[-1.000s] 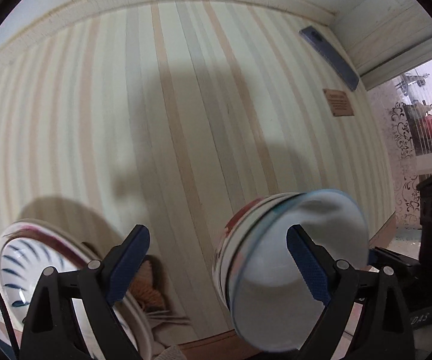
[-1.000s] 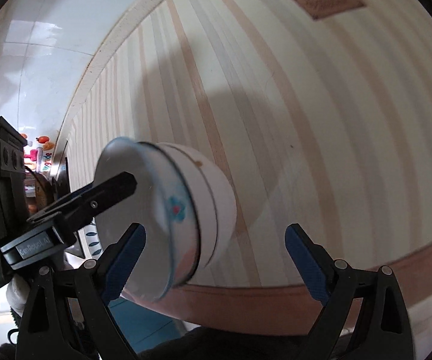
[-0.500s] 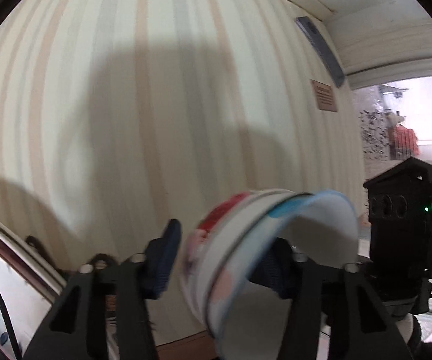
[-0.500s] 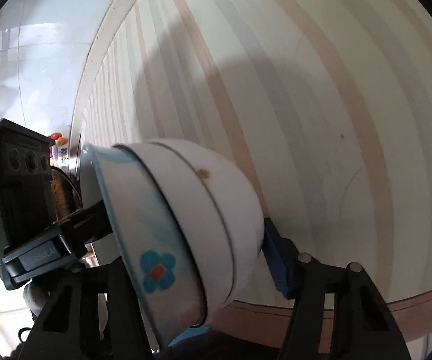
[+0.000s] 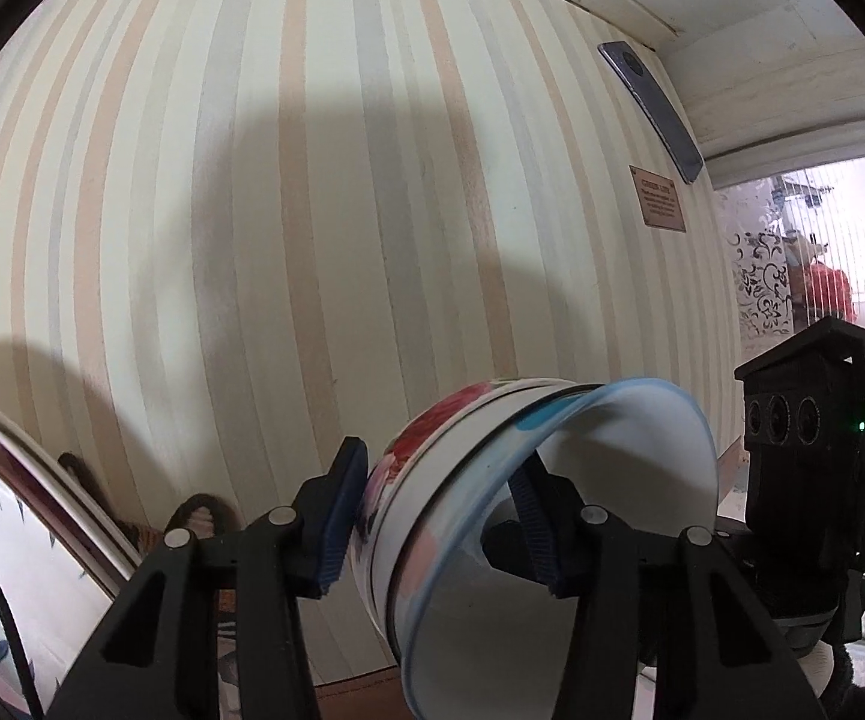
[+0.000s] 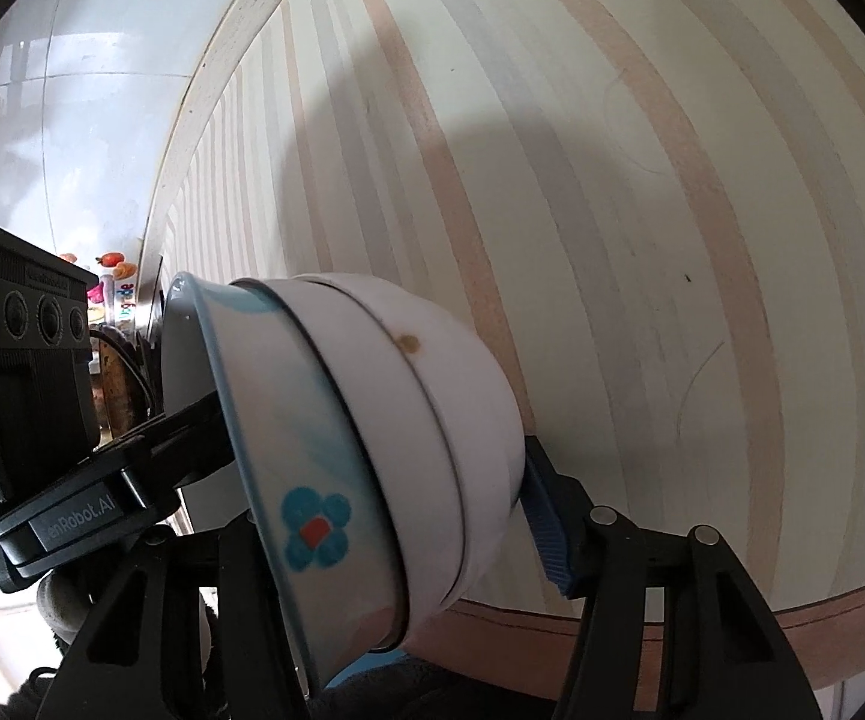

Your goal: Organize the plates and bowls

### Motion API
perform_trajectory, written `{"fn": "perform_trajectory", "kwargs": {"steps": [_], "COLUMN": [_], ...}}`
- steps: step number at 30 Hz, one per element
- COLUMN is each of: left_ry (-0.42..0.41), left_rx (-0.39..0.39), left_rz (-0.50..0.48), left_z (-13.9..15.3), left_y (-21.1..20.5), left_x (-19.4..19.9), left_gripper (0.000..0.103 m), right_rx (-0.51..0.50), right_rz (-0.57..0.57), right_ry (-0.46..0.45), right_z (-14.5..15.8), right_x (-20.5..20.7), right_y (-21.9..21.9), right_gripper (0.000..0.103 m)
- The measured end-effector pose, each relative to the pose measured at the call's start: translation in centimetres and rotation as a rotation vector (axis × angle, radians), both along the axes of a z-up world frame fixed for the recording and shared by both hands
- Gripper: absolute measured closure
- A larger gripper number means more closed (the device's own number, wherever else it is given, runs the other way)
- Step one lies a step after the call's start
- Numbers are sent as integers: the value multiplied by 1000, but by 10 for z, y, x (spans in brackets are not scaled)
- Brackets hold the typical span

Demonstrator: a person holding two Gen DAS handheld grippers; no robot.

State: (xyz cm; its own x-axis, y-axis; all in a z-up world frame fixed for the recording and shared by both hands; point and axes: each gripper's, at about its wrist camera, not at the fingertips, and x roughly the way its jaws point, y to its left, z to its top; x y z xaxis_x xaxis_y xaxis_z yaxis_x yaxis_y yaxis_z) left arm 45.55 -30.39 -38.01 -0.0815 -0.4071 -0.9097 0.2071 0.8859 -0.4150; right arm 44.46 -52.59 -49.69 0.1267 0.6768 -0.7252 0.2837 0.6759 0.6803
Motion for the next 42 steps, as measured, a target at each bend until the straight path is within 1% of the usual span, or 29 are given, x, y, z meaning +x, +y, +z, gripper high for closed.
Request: {"fn": "perform_trajectory", "kwargs": {"steps": [6, 11, 20, 23, 31, 37, 42], "left_ry": [-1, -14, -30, -46, -66, -72, -69], "left_rx": [1, -6, -11, 1, 22, 34, 39], "left_rz": [34, 52, 91, 104, 168, 236, 278], "left_z": [7, 19, 46, 55, 65, 62, 54], "left_y": [9, 19, 64, 84, 145, 186, 207], "left_x": [-2, -3, -2, -3, -1, 0, -3], "left_gripper": [57, 57, 57, 57, 57, 57, 57], "right_rx": [2, -3, 14, 21, 62, 71, 69], "right_rz": [26, 42, 69, 94, 144, 210, 252], "right_ry": [3, -12, -37, -45, -62, -68, -64], "right_z": [4, 17, 47, 57, 65, 65, 61], "right_x": [8, 13, 18, 19, 29, 41, 50], "right_y": [10, 18, 55, 78, 143, 194, 224], "right_gripper": [44, 44, 44, 44, 44, 44, 44]}}
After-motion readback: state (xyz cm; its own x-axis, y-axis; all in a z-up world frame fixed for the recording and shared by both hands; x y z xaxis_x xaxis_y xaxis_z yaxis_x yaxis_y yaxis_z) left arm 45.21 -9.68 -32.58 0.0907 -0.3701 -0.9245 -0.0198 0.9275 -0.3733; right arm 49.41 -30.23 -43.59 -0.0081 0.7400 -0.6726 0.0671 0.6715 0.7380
